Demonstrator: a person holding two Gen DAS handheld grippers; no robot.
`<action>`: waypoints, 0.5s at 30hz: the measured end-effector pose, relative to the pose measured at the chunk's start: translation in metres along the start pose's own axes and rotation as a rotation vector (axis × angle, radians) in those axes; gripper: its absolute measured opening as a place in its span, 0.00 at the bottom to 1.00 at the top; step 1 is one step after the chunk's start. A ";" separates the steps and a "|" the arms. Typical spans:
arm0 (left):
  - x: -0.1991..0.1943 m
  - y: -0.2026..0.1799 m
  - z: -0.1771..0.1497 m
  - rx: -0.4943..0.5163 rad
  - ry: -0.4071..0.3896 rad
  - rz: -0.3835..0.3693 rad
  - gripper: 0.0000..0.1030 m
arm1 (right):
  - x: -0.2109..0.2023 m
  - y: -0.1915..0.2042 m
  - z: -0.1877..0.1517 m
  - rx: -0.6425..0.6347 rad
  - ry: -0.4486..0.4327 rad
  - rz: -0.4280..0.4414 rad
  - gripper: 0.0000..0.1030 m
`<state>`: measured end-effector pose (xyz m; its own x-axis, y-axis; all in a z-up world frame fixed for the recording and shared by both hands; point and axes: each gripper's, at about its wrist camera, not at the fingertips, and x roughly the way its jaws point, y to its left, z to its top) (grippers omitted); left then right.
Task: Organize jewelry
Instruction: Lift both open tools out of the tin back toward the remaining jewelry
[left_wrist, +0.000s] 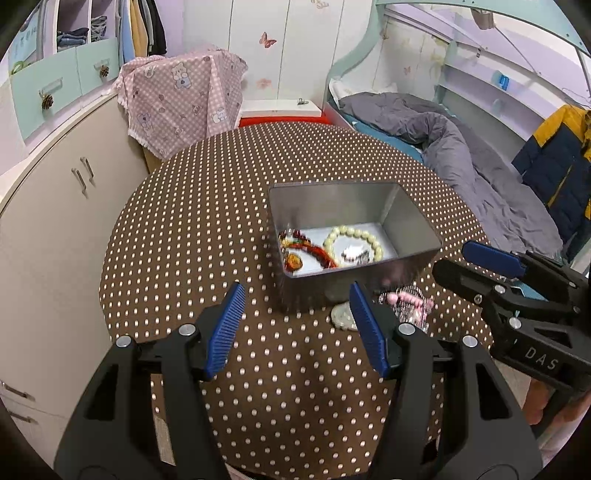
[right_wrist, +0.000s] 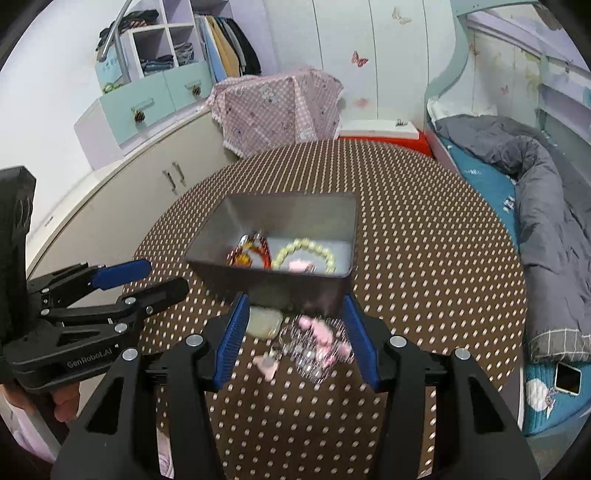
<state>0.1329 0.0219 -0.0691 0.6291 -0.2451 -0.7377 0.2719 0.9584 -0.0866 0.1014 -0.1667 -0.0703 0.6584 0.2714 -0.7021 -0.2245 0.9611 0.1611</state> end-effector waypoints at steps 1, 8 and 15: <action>0.000 0.000 -0.004 0.001 0.008 0.003 0.57 | 0.001 0.001 -0.003 0.001 0.010 0.009 0.48; 0.001 0.003 -0.019 -0.002 0.045 0.006 0.57 | 0.005 0.014 -0.019 -0.019 0.054 0.037 0.48; 0.004 0.008 -0.039 -0.012 0.084 0.011 0.57 | 0.016 0.023 -0.030 -0.035 0.110 0.074 0.46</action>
<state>0.1090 0.0343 -0.0985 0.5688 -0.2223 -0.7919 0.2562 0.9628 -0.0863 0.0860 -0.1421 -0.0987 0.5568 0.3323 -0.7613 -0.2955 0.9358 0.1923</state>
